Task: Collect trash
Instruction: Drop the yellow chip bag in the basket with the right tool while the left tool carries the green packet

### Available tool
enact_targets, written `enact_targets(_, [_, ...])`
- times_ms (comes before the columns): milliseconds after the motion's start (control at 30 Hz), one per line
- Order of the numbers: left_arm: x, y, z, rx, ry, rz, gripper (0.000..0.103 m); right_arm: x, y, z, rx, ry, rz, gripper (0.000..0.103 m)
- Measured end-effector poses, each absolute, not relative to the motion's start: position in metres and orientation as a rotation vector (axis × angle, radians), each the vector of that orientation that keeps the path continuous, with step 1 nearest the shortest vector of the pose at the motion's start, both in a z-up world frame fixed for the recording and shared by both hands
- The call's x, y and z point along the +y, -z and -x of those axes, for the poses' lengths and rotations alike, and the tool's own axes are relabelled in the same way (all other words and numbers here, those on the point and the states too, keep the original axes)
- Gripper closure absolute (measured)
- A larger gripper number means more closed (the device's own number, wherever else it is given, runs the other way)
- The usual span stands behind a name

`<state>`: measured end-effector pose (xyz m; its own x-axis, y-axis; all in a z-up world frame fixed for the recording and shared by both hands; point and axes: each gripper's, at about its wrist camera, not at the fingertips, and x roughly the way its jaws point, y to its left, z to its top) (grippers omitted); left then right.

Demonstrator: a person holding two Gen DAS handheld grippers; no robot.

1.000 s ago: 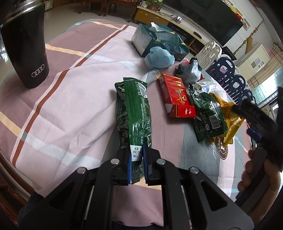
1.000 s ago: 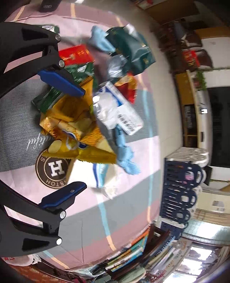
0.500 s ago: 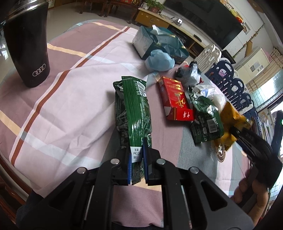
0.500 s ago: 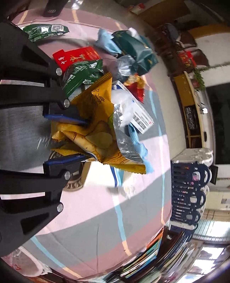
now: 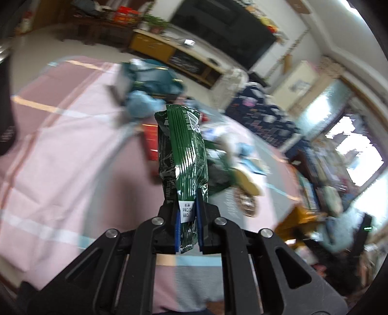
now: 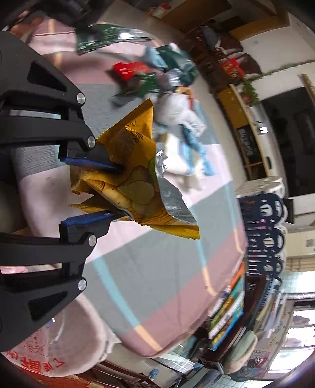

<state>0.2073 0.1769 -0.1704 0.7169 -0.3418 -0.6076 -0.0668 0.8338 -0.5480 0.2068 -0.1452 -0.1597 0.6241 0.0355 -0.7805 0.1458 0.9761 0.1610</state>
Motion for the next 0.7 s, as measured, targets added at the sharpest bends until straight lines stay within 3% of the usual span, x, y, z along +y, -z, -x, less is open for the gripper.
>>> enact_targets(300, [0.175,0.169,-0.211,0.724,0.365,0.707,0.092,-0.139,0.171,-0.198,0.928,0.047,-0.216,0.070])
enact_targets(467, [0.165,0.174,-0.218,0.803,0.209,0.559,0.092,-0.139,0.172,-0.197,0.931,0.042,-0.210,0.070])
enact_targets(700, [0.174,0.181,-0.219,0.825,0.187,0.570,0.092,-0.133,0.178,-0.196,0.957,0.038,-0.194,0.070])
